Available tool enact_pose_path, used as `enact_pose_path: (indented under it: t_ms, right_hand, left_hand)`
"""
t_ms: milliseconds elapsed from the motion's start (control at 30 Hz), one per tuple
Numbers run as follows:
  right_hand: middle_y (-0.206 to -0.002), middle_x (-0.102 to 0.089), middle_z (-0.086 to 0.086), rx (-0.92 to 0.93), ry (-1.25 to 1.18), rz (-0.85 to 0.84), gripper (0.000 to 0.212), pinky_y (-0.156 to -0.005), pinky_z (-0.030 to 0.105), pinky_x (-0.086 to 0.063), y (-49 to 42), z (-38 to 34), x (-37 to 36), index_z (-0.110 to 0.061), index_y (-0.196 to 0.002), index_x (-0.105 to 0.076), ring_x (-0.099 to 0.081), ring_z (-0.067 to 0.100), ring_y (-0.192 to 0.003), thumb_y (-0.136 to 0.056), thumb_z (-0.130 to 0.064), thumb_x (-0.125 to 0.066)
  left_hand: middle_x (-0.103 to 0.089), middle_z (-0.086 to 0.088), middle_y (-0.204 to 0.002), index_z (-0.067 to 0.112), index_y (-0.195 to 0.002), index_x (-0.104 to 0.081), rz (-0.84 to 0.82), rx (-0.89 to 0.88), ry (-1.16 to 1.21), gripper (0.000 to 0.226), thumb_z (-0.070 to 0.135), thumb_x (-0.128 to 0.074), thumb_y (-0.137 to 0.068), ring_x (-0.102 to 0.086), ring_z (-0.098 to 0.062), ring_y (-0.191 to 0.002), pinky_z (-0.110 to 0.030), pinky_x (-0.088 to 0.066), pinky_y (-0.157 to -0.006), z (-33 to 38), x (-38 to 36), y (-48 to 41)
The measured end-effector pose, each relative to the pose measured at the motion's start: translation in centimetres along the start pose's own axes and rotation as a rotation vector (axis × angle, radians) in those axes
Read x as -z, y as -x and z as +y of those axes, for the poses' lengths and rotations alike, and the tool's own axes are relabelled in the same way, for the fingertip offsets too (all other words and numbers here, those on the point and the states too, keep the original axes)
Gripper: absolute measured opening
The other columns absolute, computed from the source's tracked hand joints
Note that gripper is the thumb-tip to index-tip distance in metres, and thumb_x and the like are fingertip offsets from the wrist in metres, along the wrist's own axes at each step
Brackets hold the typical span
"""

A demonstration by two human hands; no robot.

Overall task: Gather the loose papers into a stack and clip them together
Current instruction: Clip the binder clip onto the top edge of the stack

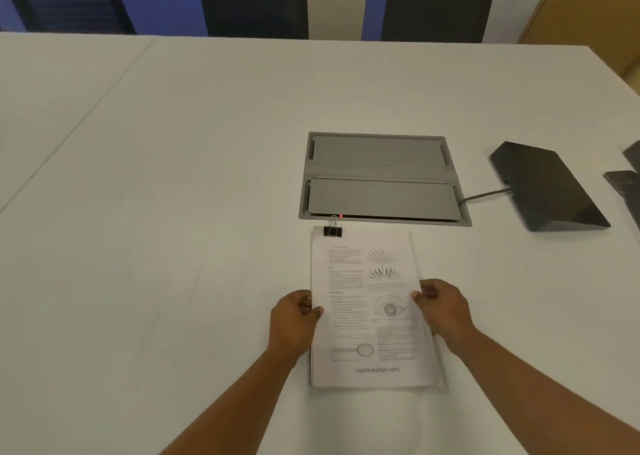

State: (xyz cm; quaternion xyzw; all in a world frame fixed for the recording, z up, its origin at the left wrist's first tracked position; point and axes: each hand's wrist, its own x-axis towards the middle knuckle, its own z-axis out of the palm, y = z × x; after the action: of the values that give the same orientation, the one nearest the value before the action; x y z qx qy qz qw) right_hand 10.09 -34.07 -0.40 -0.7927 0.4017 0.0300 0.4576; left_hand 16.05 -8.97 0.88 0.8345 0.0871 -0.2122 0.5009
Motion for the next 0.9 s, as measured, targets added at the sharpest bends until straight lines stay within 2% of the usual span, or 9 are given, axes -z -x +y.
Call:
enact_pose_path:
  t_ms: [100,200,267,333,400,500,733,800,900]
  right_hand:
    - [-0.102,-0.071,0.007,0.05,0.134,0.047,0.033,-0.086,0.028,-0.048,0.2,0.2,0.2,-0.007,-0.116,-0.067,-0.061,0.019,-0.09,-0.086,-0.019,-0.071]
    - [-0.091,-0.07,0.003,0.062,0.187,0.052,0.03,-0.08,0.029,-0.051,0.7,0.4,0.3,-0.009,-0.111,-0.068,-0.064,0.021,-0.086,-0.083,-0.018,-0.074]
    - [-0.084,-0.067,0.0,0.08,0.206,0.052,0.029,-0.077,0.027,-0.049,0.7,0.5,0.3,-0.009,-0.107,-0.069,-0.064,0.02,-0.082,-0.08,-0.015,-0.077]
    - [-0.08,-0.065,-0.001,0.092,0.205,0.045,0.029,-0.076,0.024,-0.046,0.6,0.4,0.4,-0.008,-0.106,-0.069,-0.062,0.018,-0.079,-0.079,-0.013,-0.078]
    - [-0.076,-0.063,-0.002,0.106,0.21,0.036,0.029,-0.073,0.021,-0.045,0.7,0.5,0.6,-0.007,-0.104,-0.068,-0.06,0.016,-0.076,-0.078,-0.012,-0.079]
    - [-0.072,-0.061,-0.002,0.131,0.249,0.035,0.032,-0.062,0.019,-0.044,1.0,0.7,0.5,-0.009,-0.106,-0.064,-0.06,0.016,-0.073,-0.079,-0.016,-0.079]
    - [-0.079,-0.065,0.002,0.134,0.284,0.047,0.039,-0.076,0.029,-0.051,0.9,1.2,0.2,-0.006,-0.113,-0.061,-0.062,0.021,-0.08,-0.081,-0.022,-0.076]
    - [-0.083,-0.067,0.004,0.126,0.295,0.043,0.043,-0.079,0.032,-0.053,1.1,1.1,0.2,-0.006,-0.117,-0.059,-0.064,0.023,-0.085,-0.082,-0.025,-0.075]
    - [-0.104,-0.066,0.01,0.15,0.36,0.038,0.054,-0.082,0.034,-0.051,1.4,1.7,0.1,-0.008,-0.125,-0.054,-0.064,0.027,-0.097,-0.08,-0.03,-0.076]
  left_hand:
    - [-0.063,0.007,-0.084,0.009,-0.112,-0.068,-0.004,-0.029,-0.11,0.024,0.007,-0.071,-0.087,-0.062,-0.012,-0.079,-0.023,-0.052,-0.084,0.2,-0.3,0.3]
    - [-0.064,0.005,-0.084,0.009,-0.112,-0.068,-0.017,-0.07,-0.183,0.025,0.005,-0.07,-0.087,-0.061,-0.01,-0.077,-0.018,-0.05,-0.081,0.3,-0.3,0.3]
    - [-0.065,-0.005,-0.104,0.009,-0.126,-0.062,-0.049,-0.098,-0.242,0.039,0.007,-0.07,-0.088,-0.066,-0.017,-0.094,-0.015,-0.047,-0.082,0.3,-0.3,0.0]
    - [-0.055,-0.009,-0.126,0.009,-0.144,-0.046,-0.081,-0.137,-0.37,0.06,0.015,-0.069,-0.09,-0.06,-0.022,-0.111,-0.023,-0.048,-0.097,-0.2,-0.4,-0.6]
    - [-0.047,-0.008,-0.135,0.009,-0.15,-0.035,-0.099,-0.157,-0.454,0.069,0.022,-0.068,-0.091,-0.056,-0.024,-0.118,-0.034,-0.047,-0.105,-0.4,-0.5,-0.5]
    - [-0.043,-0.006,-0.138,0.009,-0.152,-0.031,-0.079,-0.153,-0.455,0.072,0.022,-0.068,-0.091,-0.056,-0.024,-0.119,-0.038,-0.048,-0.105,-0.7,-0.7,-0.3]
    - [-0.041,-0.007,-0.141,0.01,-0.149,-0.034,-0.004,-0.18,-0.515,0.068,0.028,-0.065,-0.092,-0.048,-0.025,-0.128,-0.037,-0.044,-0.103,-0.9,-1.2,0.1]
    - [-0.043,-0.007,-0.141,0.012,-0.147,-0.036,0.041,-0.262,-0.634,0.065,0.039,-0.061,-0.093,-0.048,-0.025,-0.128,-0.036,-0.044,-0.101,-1.1,-1.1,0.5]
    - [-0.037,-0.007,-0.15,0.015,-0.149,-0.033,0.057,-0.363,-0.861,0.064,0.047,-0.05,-0.096,-0.04,-0.025,-0.135,-0.037,-0.037,-0.107,-2.1,-1.2,0.8]
